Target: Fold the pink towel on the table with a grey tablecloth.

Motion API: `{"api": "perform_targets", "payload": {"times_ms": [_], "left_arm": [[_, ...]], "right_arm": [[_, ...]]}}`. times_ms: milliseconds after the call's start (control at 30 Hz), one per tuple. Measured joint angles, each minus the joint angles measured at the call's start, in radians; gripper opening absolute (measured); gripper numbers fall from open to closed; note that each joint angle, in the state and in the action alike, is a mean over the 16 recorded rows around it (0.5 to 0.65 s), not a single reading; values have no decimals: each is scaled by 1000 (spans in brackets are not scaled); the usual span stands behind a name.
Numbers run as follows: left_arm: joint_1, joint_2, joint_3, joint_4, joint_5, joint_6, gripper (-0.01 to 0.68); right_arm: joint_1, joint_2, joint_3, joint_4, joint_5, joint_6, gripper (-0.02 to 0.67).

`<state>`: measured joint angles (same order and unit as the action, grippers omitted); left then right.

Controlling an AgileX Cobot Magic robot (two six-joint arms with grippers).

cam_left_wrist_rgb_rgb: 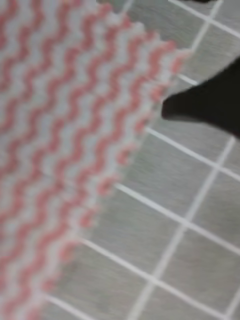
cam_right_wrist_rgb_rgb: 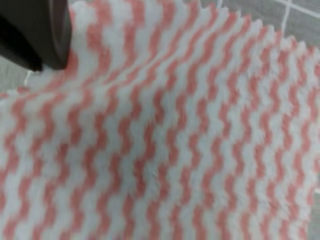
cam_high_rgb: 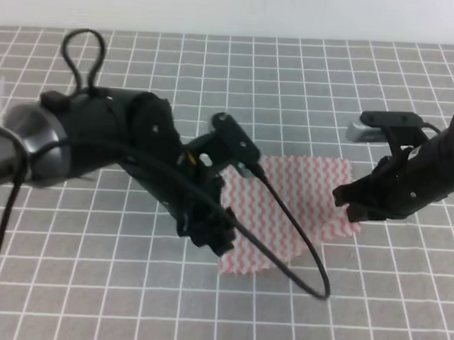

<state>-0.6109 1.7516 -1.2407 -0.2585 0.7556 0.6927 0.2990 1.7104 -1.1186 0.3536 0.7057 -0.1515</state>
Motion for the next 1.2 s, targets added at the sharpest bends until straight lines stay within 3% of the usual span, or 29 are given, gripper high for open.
{"api": "perform_targets", "payload": {"times_ms": [167,433,967,1200], "left_arm": [[-60,-2,0,43,-30,31,423],[-124,5,0,124,-52,51,435],[-171,21,0,158,-67,49,437],[-197,38,0,205,-98,-18,435]], "right_arm": [[0,-1,-16,2,-19,-12,-16],[0,-3,-30,4,-52,-26,-16],[0,1,-40,4,-92,-35,-16],[0,-3,-39,5,-112,-35,-16]]}}
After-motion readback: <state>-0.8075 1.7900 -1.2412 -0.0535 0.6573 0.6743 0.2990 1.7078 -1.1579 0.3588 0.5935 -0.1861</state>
